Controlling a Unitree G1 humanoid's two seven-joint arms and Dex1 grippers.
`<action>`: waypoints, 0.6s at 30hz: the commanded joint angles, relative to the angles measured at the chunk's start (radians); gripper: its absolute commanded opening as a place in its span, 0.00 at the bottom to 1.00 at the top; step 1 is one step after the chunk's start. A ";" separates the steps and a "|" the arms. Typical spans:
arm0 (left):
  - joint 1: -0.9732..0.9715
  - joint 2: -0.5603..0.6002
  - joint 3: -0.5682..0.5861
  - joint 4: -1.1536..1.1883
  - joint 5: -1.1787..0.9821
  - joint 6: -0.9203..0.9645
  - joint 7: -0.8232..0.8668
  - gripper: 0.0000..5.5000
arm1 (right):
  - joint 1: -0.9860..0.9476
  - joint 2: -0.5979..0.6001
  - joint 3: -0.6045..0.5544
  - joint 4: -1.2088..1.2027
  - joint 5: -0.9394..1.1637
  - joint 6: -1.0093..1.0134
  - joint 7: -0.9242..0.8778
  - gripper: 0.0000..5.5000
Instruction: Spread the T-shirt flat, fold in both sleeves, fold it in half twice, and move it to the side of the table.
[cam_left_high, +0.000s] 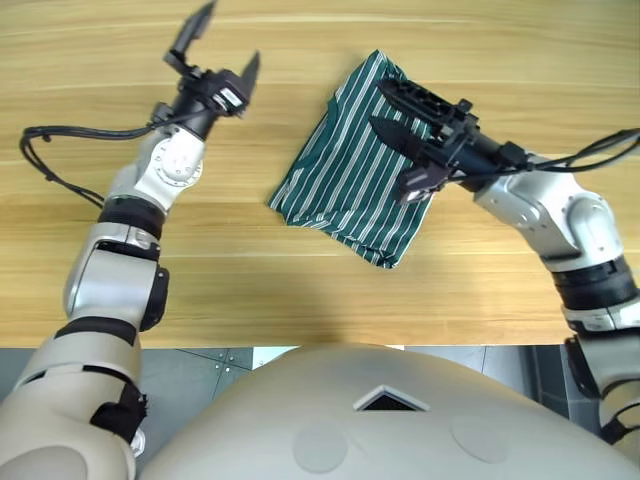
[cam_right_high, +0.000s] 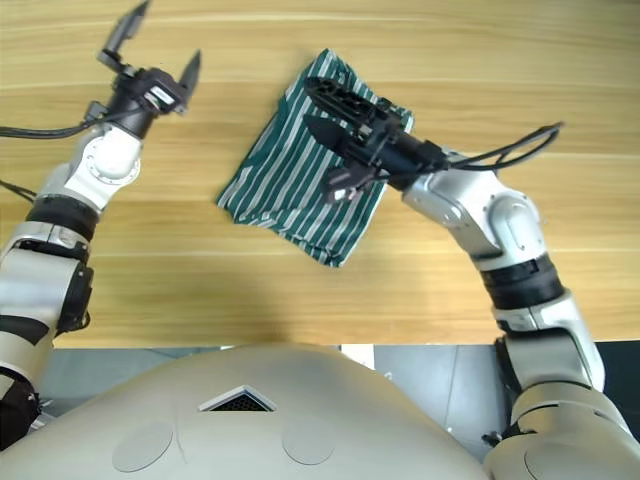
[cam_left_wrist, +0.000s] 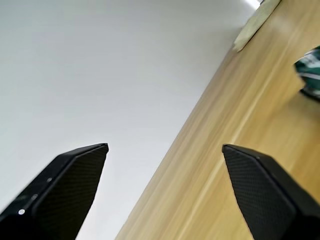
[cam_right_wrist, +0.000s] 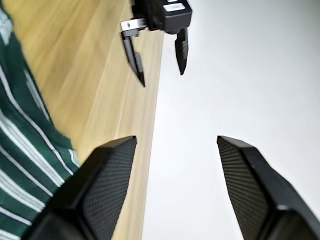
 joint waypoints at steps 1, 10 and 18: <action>-0.031 -0.128 -0.093 0.056 0.018 -0.074 -0.122 0.77 | 0.011 0.041 -0.033 0.047 0.013 0.017 -0.069 0.54; -0.094 -0.273 -0.248 0.228 0.174 0.080 -0.113 0.77 | -0.001 0.050 -0.052 0.164 -0.013 0.041 -0.150 0.54; 0.089 -0.063 -0.144 0.194 0.077 0.127 -0.006 0.77 | 0.056 -0.005 -0.055 0.156 -0.007 0.035 -0.110 0.54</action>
